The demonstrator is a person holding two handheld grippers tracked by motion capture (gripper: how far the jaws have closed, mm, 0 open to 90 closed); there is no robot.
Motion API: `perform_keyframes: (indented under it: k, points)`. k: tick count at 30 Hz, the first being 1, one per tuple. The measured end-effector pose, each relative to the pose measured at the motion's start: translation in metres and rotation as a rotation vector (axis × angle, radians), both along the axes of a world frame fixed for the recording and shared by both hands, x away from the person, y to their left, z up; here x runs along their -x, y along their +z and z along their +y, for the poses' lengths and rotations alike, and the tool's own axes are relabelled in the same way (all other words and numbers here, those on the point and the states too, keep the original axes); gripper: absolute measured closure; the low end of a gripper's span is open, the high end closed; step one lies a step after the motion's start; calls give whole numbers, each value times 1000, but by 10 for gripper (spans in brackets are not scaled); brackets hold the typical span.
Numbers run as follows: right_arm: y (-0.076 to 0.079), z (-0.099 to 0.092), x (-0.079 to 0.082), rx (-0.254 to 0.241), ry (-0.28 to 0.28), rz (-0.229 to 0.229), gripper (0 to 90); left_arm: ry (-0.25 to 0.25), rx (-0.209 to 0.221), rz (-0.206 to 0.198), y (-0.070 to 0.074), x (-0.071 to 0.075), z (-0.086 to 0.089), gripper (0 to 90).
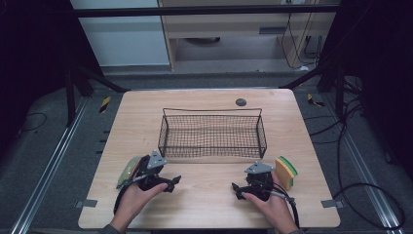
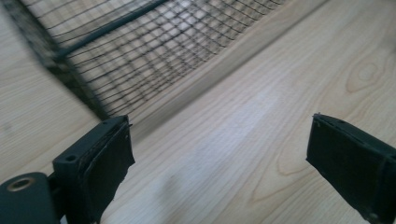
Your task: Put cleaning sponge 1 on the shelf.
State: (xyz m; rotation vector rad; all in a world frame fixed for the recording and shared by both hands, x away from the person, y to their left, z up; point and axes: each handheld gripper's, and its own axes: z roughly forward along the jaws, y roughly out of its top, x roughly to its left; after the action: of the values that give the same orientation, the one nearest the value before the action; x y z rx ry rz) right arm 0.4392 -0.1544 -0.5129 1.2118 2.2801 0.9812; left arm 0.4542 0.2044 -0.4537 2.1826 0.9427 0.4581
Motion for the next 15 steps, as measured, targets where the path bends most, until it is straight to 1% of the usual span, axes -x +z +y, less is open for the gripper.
perform_keyframes:
  k: [2,3,4,5,7,9,10,11,13,14,15]
  points:
    - [0,0,0,-2,-1,1,40,17,-6,6,8,0,7,70]
    - [0,0,0,-2,-1,1,40,17,-6,6,8,0,7,76]
    - [0,0,0,1,1,1,40,30,-23,18,14,0,14,77]
    - [0,0,0,1,1,1,40,30,-23,18,14,0,14,78]
    - [0,0,0,0,1,0,40,58,-49,22,21,0,24,82]
    - [0,0,0,0,0,1,40,86,-66,28,25,-1,32,86]
    - [0,0,0,0,0,0,40,86,-66,28,25,-1,32,87]
    - [0,0,0,1,0,2,41,99,-64,40,27,-2,38,87]
    - [0,0,0,2,0,2,41,117,-64,43,29,-3,46,96]
    - [0,0,0,1,1,2,40,117,-64,43,29,-3,46,100]
    - [0,0,0,1,1,2,41,137,-70,43,31,-4,54,104]
